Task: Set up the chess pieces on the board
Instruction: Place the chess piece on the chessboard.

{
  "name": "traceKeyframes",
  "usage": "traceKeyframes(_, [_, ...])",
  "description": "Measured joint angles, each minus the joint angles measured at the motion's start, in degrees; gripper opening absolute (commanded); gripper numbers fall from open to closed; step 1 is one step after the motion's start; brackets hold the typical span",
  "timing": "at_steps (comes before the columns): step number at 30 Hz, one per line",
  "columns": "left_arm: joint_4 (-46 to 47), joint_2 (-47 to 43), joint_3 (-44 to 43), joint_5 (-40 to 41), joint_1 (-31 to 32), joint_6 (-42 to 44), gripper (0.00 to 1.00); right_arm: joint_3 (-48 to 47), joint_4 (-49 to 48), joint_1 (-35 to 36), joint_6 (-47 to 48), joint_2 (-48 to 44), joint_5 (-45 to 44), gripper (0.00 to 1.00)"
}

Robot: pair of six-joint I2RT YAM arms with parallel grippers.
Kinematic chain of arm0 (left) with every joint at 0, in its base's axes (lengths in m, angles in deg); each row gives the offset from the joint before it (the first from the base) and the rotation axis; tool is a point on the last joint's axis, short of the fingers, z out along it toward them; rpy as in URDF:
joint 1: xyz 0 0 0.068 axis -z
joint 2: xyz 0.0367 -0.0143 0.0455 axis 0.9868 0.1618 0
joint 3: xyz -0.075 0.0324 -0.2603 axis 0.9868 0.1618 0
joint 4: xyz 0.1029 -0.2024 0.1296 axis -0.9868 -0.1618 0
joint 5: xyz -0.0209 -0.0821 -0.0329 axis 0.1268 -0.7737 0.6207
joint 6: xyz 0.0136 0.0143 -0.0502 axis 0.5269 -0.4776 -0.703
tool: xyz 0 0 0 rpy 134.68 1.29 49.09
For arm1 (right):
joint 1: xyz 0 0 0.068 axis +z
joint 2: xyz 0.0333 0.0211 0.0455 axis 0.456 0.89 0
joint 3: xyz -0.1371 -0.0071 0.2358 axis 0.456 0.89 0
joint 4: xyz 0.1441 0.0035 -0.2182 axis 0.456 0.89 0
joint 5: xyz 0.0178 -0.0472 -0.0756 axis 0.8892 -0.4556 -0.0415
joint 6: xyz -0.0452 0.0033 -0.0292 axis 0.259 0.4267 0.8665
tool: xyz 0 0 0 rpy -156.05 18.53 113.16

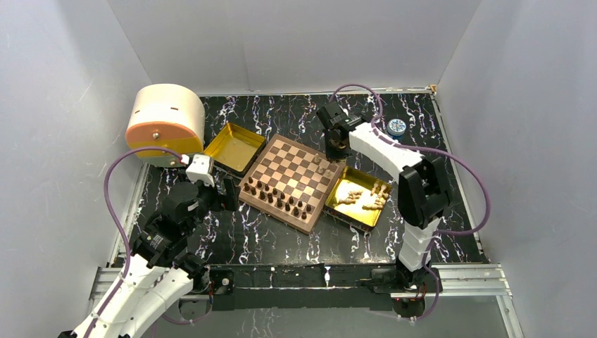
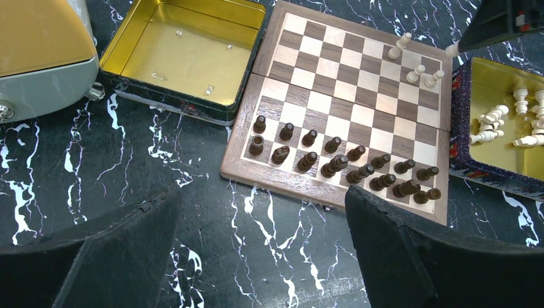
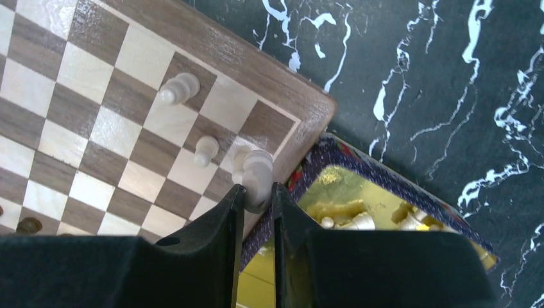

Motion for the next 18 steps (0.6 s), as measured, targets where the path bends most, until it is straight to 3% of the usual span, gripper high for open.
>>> traceKeyframes(7, [0.0, -0.11, 0.0, 0.0, 0.0, 0.0, 0.95, -3.72, -0.66, -1.64, 1.49, 6.43, 2.47, 0.24])
traceKeyframes(18, [0.0, -0.11, 0.0, 0.02, 0.0, 0.0, 0.95, -4.85, -1.25, -2.03, 1.6, 9.22, 5.22, 0.24])
